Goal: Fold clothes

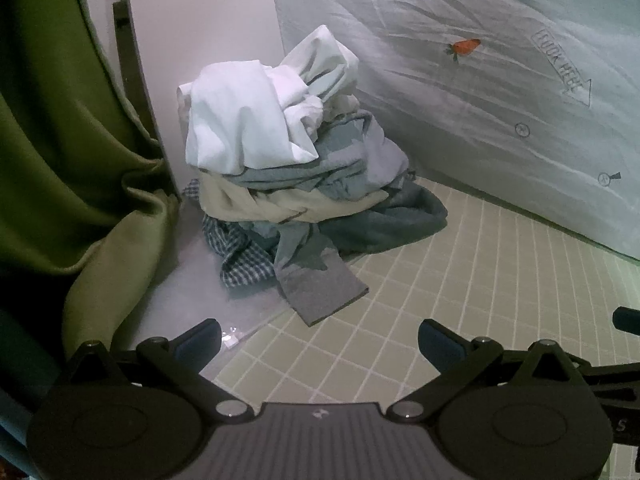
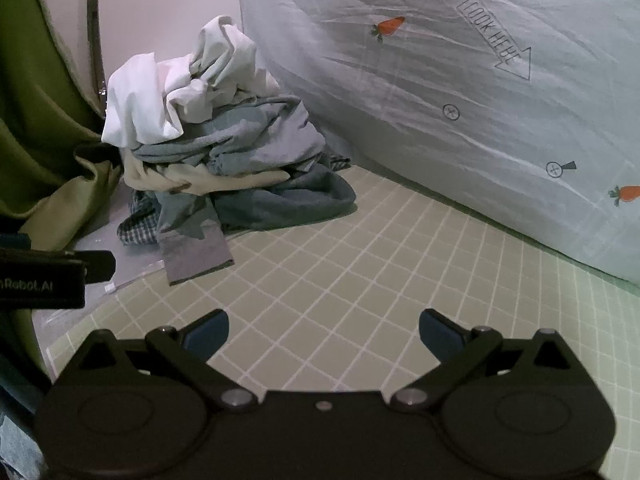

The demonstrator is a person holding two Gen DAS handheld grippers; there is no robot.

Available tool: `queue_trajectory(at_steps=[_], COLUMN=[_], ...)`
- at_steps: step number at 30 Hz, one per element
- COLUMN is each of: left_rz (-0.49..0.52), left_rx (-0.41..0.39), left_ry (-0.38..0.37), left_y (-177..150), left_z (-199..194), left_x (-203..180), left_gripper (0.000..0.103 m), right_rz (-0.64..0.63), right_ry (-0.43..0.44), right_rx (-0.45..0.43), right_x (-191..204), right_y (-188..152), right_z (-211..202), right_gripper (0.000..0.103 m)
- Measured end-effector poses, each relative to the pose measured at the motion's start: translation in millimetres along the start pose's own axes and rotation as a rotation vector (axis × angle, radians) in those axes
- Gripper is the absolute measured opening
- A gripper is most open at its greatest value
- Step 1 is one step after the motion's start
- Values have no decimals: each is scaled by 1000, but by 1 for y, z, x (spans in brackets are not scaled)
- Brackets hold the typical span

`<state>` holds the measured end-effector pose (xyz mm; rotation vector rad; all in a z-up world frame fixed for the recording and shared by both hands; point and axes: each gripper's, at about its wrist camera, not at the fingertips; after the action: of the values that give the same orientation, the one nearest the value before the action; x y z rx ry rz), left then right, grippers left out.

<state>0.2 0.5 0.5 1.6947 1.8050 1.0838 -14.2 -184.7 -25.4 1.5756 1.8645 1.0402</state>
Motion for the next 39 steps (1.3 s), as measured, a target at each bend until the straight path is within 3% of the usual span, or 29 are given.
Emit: queue_trajectory(at_steps=[39], left_rz=[16], left_rx=[0], left_ry=[9], left_y=[-3], left_z=[4], left_x=[-5], left_gripper=[103], right_rz=[18], right_ry=[20], right_rx=[20], right_x=[-4], right_y=[0], right_z=[7], right_gripper=[103])
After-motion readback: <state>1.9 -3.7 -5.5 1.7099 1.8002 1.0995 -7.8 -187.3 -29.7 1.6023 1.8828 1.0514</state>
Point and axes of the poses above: each gripper's, at about its wrist camera, not at the fingertips, and z roughly the way its jaws point, x to its left, y to its top, and after that the axes turned 12 degrees about y, right-handed
